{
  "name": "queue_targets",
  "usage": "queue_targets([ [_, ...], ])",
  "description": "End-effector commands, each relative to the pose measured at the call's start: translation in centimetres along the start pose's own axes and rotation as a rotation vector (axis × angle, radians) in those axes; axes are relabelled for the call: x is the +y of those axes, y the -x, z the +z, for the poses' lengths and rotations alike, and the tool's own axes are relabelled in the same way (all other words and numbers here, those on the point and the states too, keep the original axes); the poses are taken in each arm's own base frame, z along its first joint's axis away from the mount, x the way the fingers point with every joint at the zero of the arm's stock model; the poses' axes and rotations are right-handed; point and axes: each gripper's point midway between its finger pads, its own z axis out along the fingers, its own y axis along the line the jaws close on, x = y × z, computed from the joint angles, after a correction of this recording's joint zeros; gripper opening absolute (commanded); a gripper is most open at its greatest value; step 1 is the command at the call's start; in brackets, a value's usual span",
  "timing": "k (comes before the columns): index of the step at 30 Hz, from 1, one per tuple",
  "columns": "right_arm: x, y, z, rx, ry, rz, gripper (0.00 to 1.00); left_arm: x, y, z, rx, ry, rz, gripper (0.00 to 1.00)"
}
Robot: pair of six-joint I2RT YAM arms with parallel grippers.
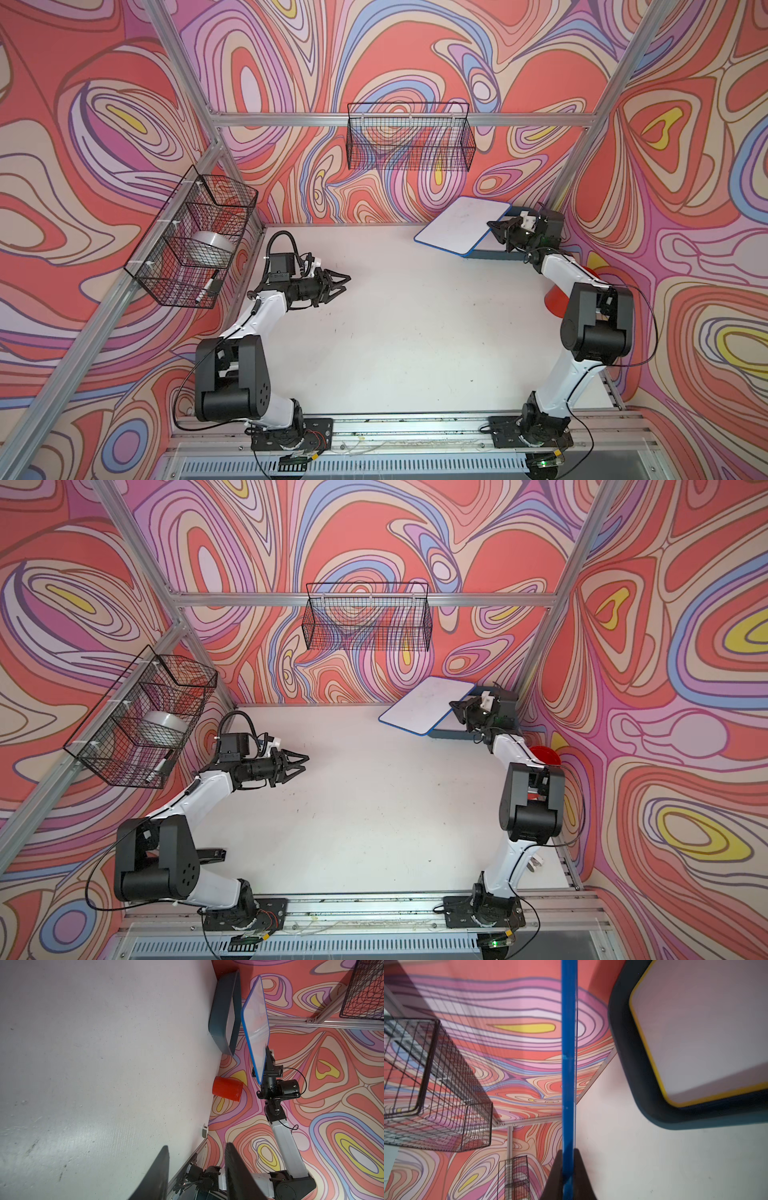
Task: Put the whiteboard into the storage box
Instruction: Place the whiteboard in the storage box.
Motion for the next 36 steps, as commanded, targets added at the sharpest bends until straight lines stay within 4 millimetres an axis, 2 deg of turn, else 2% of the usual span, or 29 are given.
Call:
queue_targets([
  [1, 1.4, 2.3, -2.0, -0.144, -0.017, -0.026, 0.0, 0.1, 0.2, -0.1, -0.008, -0.004, 0.018, 0.4],
  [4, 0.2, 3.8, -3.1, -0.247, -0.054, 0.012, 0.0, 0.3, 0.0, -0.1, -0.006, -0.004, 0.022, 0.4],
  [5, 0.6, 4.0, -3.8, -0.283, -0.046, 0.014, 0.0, 0.4, -0.1, -0.1, -0.005, -0.003, 0.023, 0.4],
  [8, -0.2, 4.9, -5.0, -0.389, -0.057, 0.049, 0.0, 0.7, -0.3, 0.0, -0.005, -0.005, 0.022, 0.4],
  [22, -3.8, 6.8, -11.2, -0.757, -0.152, 0.119, 0.0, 1.1, -0.1, 0.3, -0.011, -0.015, 0.015, 0.4],
  [25, -4.4, 7.2, -11.3, -0.778, -0.181, 0.118, 0.0, 1.3, 0.0, 0.4, -0.007, -0.014, 0.01, 0.4],
  [27, -4.6, 7.4, -10.6, -0.76, -0.181, 0.119, 0.0, 1.3, 0.0, 0.5, -0.001, -0.016, 0.005, 0.4],
  [34, -5.9, 6.8, -6.8, -0.635, -0.17, 0.144, 0.0, 1.3, 0.3, 0.5, -0.011, -0.016, 0.006, 0.4],
  [36, -6.0, 6.6, -5.5, -0.584, -0.166, 0.135, 0.05, 1.3, 0.4, 0.5, -0.016, -0.012, 0.008, 0.4],
])
